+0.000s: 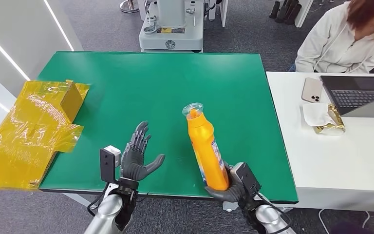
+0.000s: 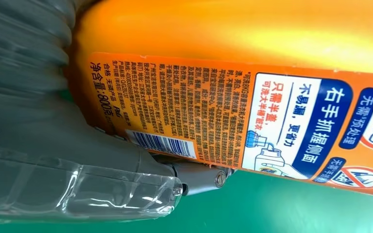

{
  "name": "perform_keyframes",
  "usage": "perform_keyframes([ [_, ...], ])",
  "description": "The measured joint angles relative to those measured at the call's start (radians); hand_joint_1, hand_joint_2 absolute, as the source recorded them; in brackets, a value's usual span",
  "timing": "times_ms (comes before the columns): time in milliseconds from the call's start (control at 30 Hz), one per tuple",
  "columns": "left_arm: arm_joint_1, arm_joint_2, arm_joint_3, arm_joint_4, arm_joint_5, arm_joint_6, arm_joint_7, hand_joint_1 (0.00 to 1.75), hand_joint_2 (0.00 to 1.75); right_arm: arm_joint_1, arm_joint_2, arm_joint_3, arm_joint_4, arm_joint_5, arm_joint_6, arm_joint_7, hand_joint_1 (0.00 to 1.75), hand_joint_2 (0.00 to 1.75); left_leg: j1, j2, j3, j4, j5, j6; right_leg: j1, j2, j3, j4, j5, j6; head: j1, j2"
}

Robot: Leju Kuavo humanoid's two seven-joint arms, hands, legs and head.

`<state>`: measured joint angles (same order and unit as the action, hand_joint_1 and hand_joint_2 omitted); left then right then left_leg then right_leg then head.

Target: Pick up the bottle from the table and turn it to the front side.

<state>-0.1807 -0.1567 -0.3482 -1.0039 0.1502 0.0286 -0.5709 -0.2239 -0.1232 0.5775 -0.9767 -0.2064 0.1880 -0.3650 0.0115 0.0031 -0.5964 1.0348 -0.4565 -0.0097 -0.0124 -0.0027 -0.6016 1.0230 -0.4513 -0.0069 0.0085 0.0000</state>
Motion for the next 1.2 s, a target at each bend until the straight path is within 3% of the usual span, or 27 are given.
perform_keyframes([
  [267, -0.002, 0.001, -0.002, -0.004, 0.006, -0.005, -0.005, 0.0, 1.75, 0.074, 0.02, -0.033, -0.08, 0.002, -0.026, 0.003, 1.75, 1.75, 0.0, 0.0, -0.001, 0.0, -0.001, 0.001, 0.0, 0.0, -0.001, 0.0, 0.0, 0.0, 0.0, 0.0],
  [433, -0.058, 0.011, -0.012, -0.005, 0.017, -0.081, 0.032, 0.0, 1.75, 0.07, 0.031, -0.064, -0.085, 0.038, -0.085, -0.028, 1.75, 1.75, 0.0, -0.001, -0.004, 0.0, 0.001, 0.001, 0.0, -0.002, -0.002, 0.0, 0.0, 0.0, 0.0, 0.0],
  [600, -0.226, 0.027, -0.019, 0.009, 0.064, -0.231, 0.159, 0.0, 1.75, -0.026, 0.032, -0.108, -0.085, 0.046, -0.096, -0.067, 1.75, 1.75, 0.0, -0.001, -0.009, 0.001, 0.006, 0.002, 0.0, -0.002, -0.008, 0.001, 0.006, -0.001, 0.0, 0.0],
  [767, -0.379, 0.037, -0.028, 0.079, 0.088, -0.283, 0.216, 0.0, 1.75, -0.155, 0.043, -0.115, -0.076, 0.068, -0.087, -0.067, 1.75, 1.75, 0.0, 0.0, -0.01, 0.001, 0.009, 0.001, 0.0, -0.001, -0.009, 0.001, 0.008, -0.001, 0.0, 0.0],
  [1200, -0.508, 0.068, -0.061, 0.186, 0.094, -0.319, 0.25, 0.0, 1.75, -0.269, 0.057, -0.094, -0.027, 0.088, -0.077, -0.066, 1.75, 1.75, 0.0, 0.0, -0.015, 0.001, 0.009, 0.001, 0.0, -0.001, -0.013, 0.001, 0.008, -0.001, 0.0, 0.0],
])
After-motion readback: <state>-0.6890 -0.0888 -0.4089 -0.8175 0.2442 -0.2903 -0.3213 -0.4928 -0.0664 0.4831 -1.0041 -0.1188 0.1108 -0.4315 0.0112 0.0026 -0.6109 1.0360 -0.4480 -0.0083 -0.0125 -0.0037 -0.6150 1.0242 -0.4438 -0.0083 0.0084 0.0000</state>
